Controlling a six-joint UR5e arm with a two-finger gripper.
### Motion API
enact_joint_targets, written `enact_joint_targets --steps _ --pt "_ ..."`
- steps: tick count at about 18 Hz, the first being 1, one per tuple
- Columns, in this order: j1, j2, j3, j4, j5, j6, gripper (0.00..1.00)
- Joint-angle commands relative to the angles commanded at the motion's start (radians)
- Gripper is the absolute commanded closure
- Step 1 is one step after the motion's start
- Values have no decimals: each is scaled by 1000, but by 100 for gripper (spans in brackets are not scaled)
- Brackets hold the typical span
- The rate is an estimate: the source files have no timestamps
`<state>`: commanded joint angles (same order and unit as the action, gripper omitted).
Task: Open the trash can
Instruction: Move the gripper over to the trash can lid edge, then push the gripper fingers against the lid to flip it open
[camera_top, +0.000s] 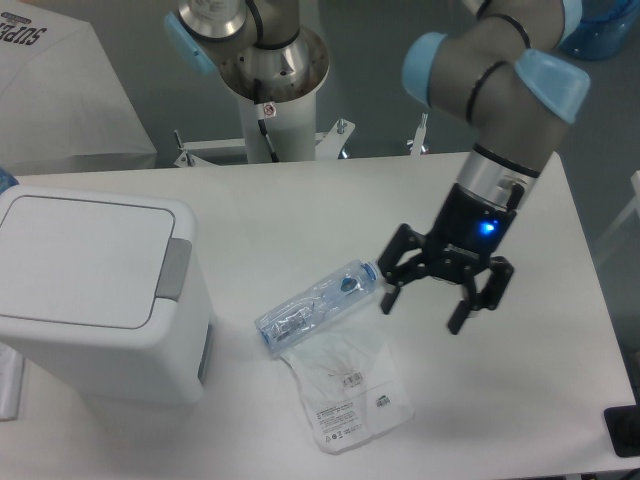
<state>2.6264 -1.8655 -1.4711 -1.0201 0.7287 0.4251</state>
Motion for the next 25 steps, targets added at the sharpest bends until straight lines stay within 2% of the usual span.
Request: enact_joint_targets --steps 4,7,9,12,25 --pt "-86 90 -49 2 0 7 0" --pt "-130 112 -63 24 -2 6 0" --pt "-161 115 -95 35 -3 11 0" --pt "-169 118 -135 98 -3 6 0" --pt "-174 114 -178 104 11 0 0"
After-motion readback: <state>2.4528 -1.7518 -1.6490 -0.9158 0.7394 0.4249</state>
